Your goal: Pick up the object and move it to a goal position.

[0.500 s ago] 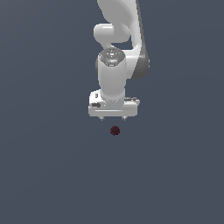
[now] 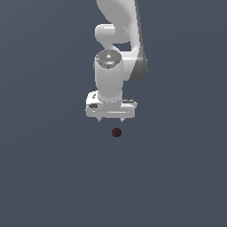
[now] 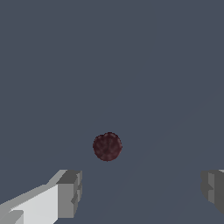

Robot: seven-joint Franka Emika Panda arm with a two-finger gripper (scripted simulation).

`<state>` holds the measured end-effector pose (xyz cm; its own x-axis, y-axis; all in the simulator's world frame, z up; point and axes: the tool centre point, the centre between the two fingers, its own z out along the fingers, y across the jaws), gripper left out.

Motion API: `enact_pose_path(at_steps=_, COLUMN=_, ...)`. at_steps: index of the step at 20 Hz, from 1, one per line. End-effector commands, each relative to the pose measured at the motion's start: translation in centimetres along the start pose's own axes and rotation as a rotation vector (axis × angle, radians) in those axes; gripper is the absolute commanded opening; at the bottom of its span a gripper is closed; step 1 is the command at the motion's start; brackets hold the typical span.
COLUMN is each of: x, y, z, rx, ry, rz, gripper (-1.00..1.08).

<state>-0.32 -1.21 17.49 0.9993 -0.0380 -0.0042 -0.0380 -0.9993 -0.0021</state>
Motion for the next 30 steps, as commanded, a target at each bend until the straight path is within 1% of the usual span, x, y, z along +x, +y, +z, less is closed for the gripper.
enact_pose_path(at_steps=1, x=-0.1, y=0.6, z=0.1, rx=-0.007, ry=-0.004, rz=0.01, gripper=1.0)
enact_pose_path(at_steps=8, x=-0.1, y=0.6, z=0.2, rx=-0.006, ry=-0.003, rz=0.019, gripper=1.0)
enact_pose_path(at_steps=15, x=-0.2, y=0.3, z=0.8, rx=-0.004, ry=-0.004, rz=0.09, gripper=1.0)
enact_pose_path(at_steps=21, x=-0.4, y=-0.1, z=1.7, rx=0.0, ry=-0.004, rz=0.201, gripper=1.0)
enact_pose_path(at_steps=30, x=-0.7, y=-1.0, z=3.7, rx=0.006, ry=-0.006, rz=0.437, gripper=1.0)
